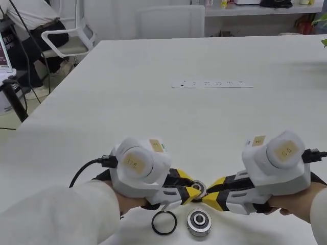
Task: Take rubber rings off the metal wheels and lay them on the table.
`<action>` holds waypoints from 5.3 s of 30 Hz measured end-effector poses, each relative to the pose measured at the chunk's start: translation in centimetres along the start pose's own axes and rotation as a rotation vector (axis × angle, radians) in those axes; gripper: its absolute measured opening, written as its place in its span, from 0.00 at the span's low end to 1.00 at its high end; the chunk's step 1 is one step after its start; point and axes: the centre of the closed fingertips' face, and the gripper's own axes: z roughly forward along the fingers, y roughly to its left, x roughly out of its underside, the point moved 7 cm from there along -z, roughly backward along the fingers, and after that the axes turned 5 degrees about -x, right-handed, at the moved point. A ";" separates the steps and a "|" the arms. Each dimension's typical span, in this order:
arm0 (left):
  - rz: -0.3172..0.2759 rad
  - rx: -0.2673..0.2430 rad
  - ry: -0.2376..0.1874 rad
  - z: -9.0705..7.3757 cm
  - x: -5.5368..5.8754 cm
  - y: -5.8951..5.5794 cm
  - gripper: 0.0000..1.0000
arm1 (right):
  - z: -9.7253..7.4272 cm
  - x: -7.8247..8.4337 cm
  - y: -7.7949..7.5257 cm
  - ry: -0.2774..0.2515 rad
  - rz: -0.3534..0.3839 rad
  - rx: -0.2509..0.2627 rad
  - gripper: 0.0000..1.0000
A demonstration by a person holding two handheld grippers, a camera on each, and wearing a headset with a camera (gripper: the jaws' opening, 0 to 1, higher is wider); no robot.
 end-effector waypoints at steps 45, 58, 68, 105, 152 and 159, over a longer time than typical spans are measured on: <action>-0.005 0.000 -0.003 0.0 0.0 0.1 0.14 | 0.5 -0.5 0.2 -0.041 0.006 0.014 0.28; -0.004 0.001 -0.004 0.0 0.0 0.1 0.14 | 0.3 -0.2 -0.1 -0.015 -0.036 0.008 0.16; -0.007 -0.003 -0.003 -0.1 0.0 0.1 0.14 | 0.0 0.1 -0.3 0.010 -0.008 0.018 0.01; 0.005 0.003 -0.003 0.0 0.1 0.0 0.14 | -1.0 -0.3 -0.6 -0.112 0.452 0.000 0.00; 0.003 -0.004 -0.008 -0.1 0.1 0.0 0.14 | -0.6 -1.2 -0.2 -0.122 0.427 -0.021 0.00; 0.003 -0.004 -0.008 -0.1 0.1 0.0 0.14 | -0.6 -1.5 0.0 -0.134 0.420 -0.032 0.00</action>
